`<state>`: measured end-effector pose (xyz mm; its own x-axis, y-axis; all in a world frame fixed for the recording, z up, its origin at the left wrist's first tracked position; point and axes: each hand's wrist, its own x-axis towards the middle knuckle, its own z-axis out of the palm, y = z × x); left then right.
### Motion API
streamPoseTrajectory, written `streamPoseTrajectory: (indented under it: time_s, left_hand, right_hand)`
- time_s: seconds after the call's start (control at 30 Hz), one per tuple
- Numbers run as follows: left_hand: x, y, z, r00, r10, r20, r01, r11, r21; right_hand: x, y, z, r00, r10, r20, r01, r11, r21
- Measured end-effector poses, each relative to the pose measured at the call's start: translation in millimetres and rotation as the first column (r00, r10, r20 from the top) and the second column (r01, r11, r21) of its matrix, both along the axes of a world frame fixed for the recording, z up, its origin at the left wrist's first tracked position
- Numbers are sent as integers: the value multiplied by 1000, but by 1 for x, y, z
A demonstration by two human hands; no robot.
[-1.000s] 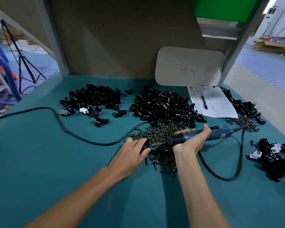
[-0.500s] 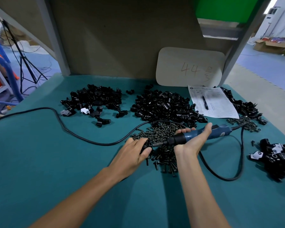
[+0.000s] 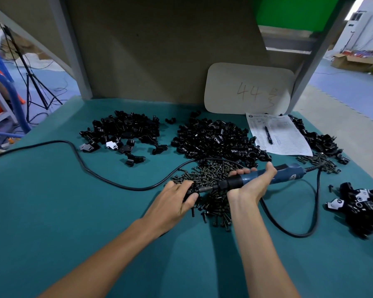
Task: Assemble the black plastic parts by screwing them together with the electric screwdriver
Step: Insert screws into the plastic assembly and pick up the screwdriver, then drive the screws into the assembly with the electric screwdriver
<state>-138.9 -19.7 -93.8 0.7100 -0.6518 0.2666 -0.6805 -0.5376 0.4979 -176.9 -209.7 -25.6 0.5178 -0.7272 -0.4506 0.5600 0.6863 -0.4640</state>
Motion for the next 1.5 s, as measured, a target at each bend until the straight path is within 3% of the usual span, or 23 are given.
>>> streamPoseTrajectory:
  time_s: [0.4, 0.67, 0.77, 0.97, 1.2, 1.27, 1.37, 1.43, 1.5]
  left_hand:
    - [0, 0, 0, 1000, 2, 18, -2, 1000, 14]
    - [-3, 3, 3, 999, 7, -36, -9, 998, -60]
    - [-3, 3, 5, 999, 1, -42, -4, 999, -54]
    - [-6, 2, 9, 999, 4, -52, -5, 1000, -25]
    - [-7, 3, 12, 998, 15, -68, -16, 1000, -9]
    - [-7, 3, 12, 998, 20, -58, -21, 1000, -13]
    - [-7, 1, 12, 999, 29, -45, -31, 999, -29]
    - [-8, 1, 13, 999, 36, -33, -37, 999, -35]
    - [-8, 0, 15, 999, 38, -22, -38, 999, -26]
  right_hand:
    - [-1, -1, 0, 1000, 5, 11, -5, 1000, -21]
    - [-6, -7, -2, 997, 27, 66, -24, 999, -49]
    - [-13, -20, 2, 998, 59, -10, -60, 993, -106]
    - [-30, -48, 4, 964, 83, -251, -179, 904, -388]
    - [-41, -59, -5, 939, 135, -318, -267, 866, -423]
    - [-49, -68, -7, 875, 94, -474, -349, 801, -487]
    - [-65, -84, -14, 616, -187, -765, -558, 581, -592]
    - [-73, -90, -21, 486, -350, -801, -635, 489, -598]
    - [-75, -95, -25, 373, -401, -837, -730, 430, -532]
